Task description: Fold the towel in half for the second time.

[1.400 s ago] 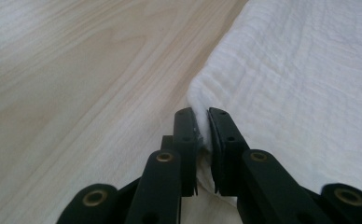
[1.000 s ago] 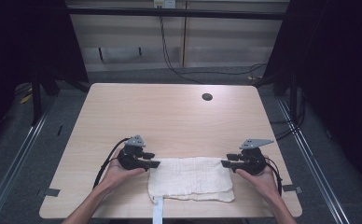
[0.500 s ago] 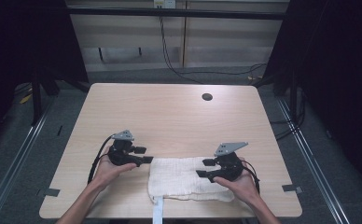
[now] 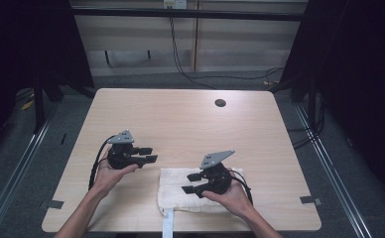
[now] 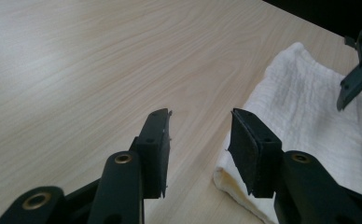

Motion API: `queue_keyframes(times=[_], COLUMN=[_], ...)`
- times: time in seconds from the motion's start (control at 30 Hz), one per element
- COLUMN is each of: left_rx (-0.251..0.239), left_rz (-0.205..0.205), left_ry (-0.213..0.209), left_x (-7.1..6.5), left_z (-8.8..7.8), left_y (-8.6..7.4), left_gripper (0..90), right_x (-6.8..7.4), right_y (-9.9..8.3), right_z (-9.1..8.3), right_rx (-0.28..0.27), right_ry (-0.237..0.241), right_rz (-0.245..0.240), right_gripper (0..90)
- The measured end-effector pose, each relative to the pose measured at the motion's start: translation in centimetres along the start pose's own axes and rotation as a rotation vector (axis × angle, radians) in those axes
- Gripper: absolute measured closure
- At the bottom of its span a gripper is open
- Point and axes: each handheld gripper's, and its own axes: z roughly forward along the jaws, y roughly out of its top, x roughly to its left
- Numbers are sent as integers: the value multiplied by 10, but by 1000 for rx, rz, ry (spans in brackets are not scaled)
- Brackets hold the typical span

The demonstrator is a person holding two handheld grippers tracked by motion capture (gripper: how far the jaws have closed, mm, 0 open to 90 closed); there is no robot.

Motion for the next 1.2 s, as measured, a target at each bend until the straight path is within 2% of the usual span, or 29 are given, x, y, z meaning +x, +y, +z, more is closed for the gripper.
queue_keyframes(times=[0.1,0.2,0.23,0.3,0.37,0.43,0.5,0.53,0.6,0.63,0.7,0.8,0.87,0.97,1.03,1.2], left_rx=[-13,21,31,27,78,75,98,109,119,128,131,153,156,157,168,154], left_rz=[7,-8,7,19,39,24,19,-21,-35,-32,-45,-43,-38,-44,-40,-52], left_ry=[20,12,18,-11,-4,-48,-64,-82,-60,-56,-69,-62,-55,-51,-45,-36], left_x=[-2,0,-1,-4,-7,-8,-7,-6,-6,-6,-6,-7,-7,-9,-8,-6], left_z=[4,10,11,17,23,24,23,25,25,26,27,30,30,30,30,28], left_y=[7,12,12,11,8,5,4,1,-2,-3,-5,-9,-10,-11,-12,-12], left_gripper=[574,564,577,575,578,573,551,503,478,467,436,391,380,367,363,356], right_x=[6,12,13,17,21,24,29,30,33,34,34,38,40,40,42,49], right_y=[8,15,16,17,17,16,15,15,14,12,8,4,3,3,2,-5], right_z=[12,22,24,33,42,50,58,61,67,71,77,84,86,87,88,87], right_rx=[23,36,33,45,62,85,98,108,133,143,150,165,165,164,152,122], right_ry=[39,59,60,74,94,91,77,73,77,85,105,109,94,88,79,21], right_rz=[-28,-50,-59,-72,-73,-80,-82,-82,-99,-87,-65,-71,-89,-86,-109,-196], right_gripper=[525,555,568,590,611,601,601,615,619,604,595,579,572,572,586,656])
